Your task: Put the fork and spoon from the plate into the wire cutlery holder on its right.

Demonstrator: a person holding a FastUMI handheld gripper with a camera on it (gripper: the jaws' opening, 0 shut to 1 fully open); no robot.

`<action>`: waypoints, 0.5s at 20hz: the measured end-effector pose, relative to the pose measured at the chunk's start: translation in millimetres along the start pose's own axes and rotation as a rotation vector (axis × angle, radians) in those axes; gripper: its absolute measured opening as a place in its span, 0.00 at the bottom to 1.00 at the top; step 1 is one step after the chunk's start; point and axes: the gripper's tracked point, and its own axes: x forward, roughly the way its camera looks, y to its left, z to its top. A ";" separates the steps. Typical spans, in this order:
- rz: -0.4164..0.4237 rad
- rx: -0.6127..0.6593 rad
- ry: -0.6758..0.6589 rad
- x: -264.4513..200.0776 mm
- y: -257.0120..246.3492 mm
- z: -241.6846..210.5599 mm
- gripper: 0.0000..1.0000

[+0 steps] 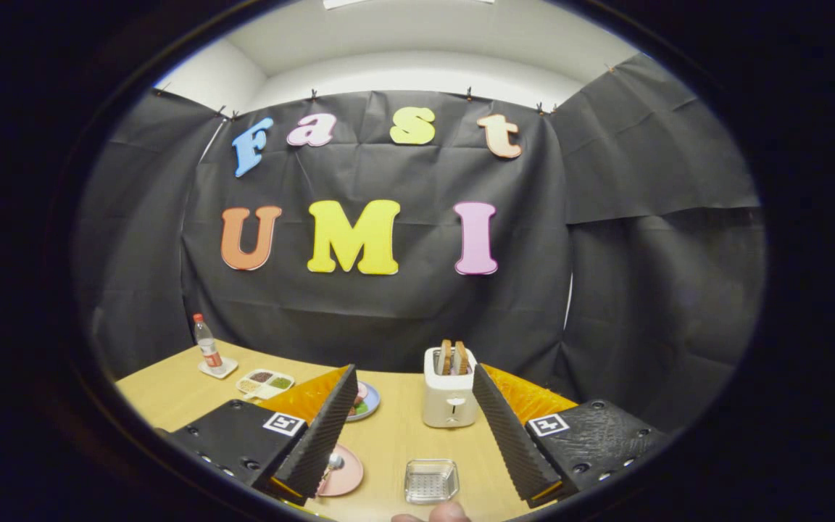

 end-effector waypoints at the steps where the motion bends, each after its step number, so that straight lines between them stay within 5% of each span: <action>1: 0.000 0.002 0.004 -0.1 1.4 -0.9 0.96; 10: 0.055 -0.029 0.059 0.0 29.3 -28.4 0.96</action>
